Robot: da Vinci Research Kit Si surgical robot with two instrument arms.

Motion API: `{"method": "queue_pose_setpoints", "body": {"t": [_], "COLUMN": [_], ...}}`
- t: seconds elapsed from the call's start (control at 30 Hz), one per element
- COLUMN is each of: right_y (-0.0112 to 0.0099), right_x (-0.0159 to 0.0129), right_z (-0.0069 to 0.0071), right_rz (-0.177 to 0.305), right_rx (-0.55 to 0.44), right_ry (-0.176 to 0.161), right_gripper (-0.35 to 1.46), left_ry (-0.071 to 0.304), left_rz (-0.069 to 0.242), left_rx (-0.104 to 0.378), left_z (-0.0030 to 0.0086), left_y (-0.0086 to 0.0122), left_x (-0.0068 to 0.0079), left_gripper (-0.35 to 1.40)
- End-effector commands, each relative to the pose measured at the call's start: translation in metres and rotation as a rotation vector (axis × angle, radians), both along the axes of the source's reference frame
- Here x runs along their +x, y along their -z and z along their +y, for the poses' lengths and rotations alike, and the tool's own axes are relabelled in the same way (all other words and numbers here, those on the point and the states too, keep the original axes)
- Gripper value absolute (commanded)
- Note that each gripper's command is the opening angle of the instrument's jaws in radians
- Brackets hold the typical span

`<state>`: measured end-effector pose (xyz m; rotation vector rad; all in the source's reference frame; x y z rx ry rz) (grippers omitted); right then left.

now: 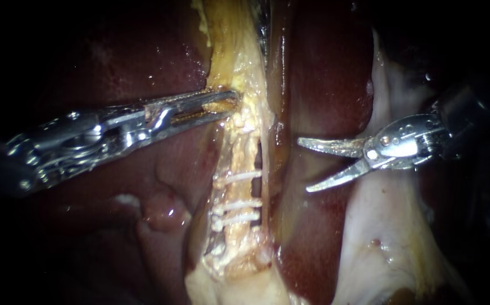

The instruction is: Go to the cutting position left tube

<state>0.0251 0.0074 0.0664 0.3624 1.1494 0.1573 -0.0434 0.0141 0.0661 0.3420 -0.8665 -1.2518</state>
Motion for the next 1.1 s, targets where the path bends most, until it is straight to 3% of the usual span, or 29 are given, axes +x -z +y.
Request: {"method": "queue_pose_setpoints", "body": {"t": [0.03,0.1,0.23,0.43,0.63,0.83,1.1], "right_y": [0.0001,0.0001,-0.0004,-0.0024,-0.0052,-0.0078,-0.0114], "right_x": [0.0000,0.0001,0.0004,0.0023,0.0049,0.0068,0.0083], "right_z": [0.0000,-0.0001,-0.0008,-0.0026,-0.0039,-0.0042,-0.0039], "right_rz": [0.004,0.020,0.006,-0.006,-0.009,-0.016,-0.041], "right_rx": [0.003,0.043,0.156,0.305,0.405,0.478,0.501], "right_ry": [0.005,0.020,0.070,0.144,0.180,0.205,0.204], "right_gripper": [1.44,1.44,1.44,1.44,1.44,1.42,1.42], "left_ry": [0.000,-0.003,-0.005,0.035,0.057,0.066,0.066], "left_rz": [-0.001,-0.003,-0.003,-0.022,-0.052,-0.061,-0.063], "left_rx": [0.000,0.003,0.010,-0.009,-0.046,-0.060,-0.068], "left_z": [0.0000,0.0002,0.0013,0.0032,0.0049,0.0049,0.0043], "left_y": [0.0001,0.0004,0.0019,0.0050,0.0087,0.0112,0.0121], "left_x": [0.0000,0.0004,0.0019,0.0046,0.0051,0.0056,0.0061], "left_gripper": [-0.35,-0.35,-0.35,-0.35,-0.35,-0.35,-0.35]}}
